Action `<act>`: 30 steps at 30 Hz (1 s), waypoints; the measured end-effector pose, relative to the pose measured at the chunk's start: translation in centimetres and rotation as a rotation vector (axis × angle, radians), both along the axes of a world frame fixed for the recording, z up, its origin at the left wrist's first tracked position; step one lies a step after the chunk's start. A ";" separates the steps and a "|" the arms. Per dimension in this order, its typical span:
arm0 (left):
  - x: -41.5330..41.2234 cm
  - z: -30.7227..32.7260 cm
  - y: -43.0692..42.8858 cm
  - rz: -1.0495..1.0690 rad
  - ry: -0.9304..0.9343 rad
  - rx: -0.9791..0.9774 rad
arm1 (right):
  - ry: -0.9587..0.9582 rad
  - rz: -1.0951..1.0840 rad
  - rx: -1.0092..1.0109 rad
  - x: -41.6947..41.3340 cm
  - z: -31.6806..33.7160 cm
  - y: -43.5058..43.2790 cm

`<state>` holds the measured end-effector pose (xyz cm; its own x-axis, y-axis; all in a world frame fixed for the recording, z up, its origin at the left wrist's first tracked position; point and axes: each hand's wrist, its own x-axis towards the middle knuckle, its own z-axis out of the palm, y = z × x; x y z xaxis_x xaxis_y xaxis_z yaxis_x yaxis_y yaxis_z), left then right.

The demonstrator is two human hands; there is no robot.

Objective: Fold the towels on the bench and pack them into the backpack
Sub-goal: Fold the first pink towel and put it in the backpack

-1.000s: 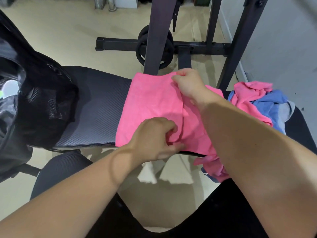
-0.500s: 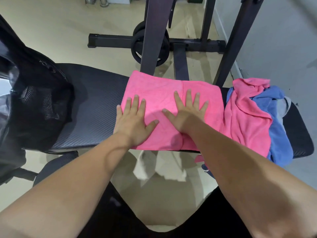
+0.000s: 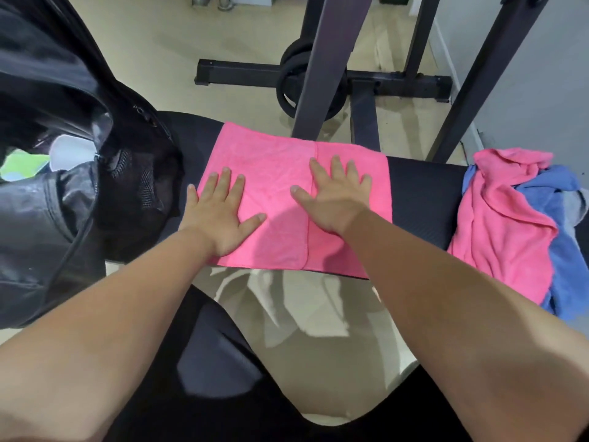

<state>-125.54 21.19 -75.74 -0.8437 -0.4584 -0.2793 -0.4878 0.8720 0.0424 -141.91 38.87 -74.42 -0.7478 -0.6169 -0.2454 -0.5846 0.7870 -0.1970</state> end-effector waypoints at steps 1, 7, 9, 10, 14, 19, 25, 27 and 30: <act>-0.1 0.1 0.1 -0.003 0.007 -0.012 | 0.030 -0.025 0.008 -0.4 0.0 0.5; -1.2 1.6 5.6 -0.121 0.408 -0.020 | 0.034 -0.018 0.104 -1.7 -1.6 5.7; -1.4 2.1 8.0 -0.186 0.465 0.058 | 0.047 0.002 0.097 -1.8 -1.6 6.2; -1.3 2.3 9.1 -0.220 0.453 0.108 | 0.052 0.006 0.093 -1.8 -1.6 6.1; -1.0 1.8 10.5 -0.310 0.312 0.146 | 0.012 0.056 -0.082 -1.6 -0.5 3.8; -0.2 0.9 9.9 -0.293 0.269 0.190 | -0.102 0.117 -0.047 -1.5 0.4 0.4; 0.9 0.5 9.4 -0.260 0.438 0.326 | 0.016 0.144 0.023 -1.9 0.8 -0.8; 1.2 0.6 9.3 -0.252 0.495 0.371 | 0.010 0.154 0.026 -1.8 0.8 -1.0; 1.2 0.8 8.9 -0.211 0.511 0.392 | -0.046 0.115 -0.005 -1.7 0.6 -1.3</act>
<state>-124.35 30.11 -74.90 -0.9743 -0.2152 0.0660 -0.1434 0.8194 0.5550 -143.62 37.58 -73.78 -0.6601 -0.6990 -0.2751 -0.6610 0.7145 -0.2294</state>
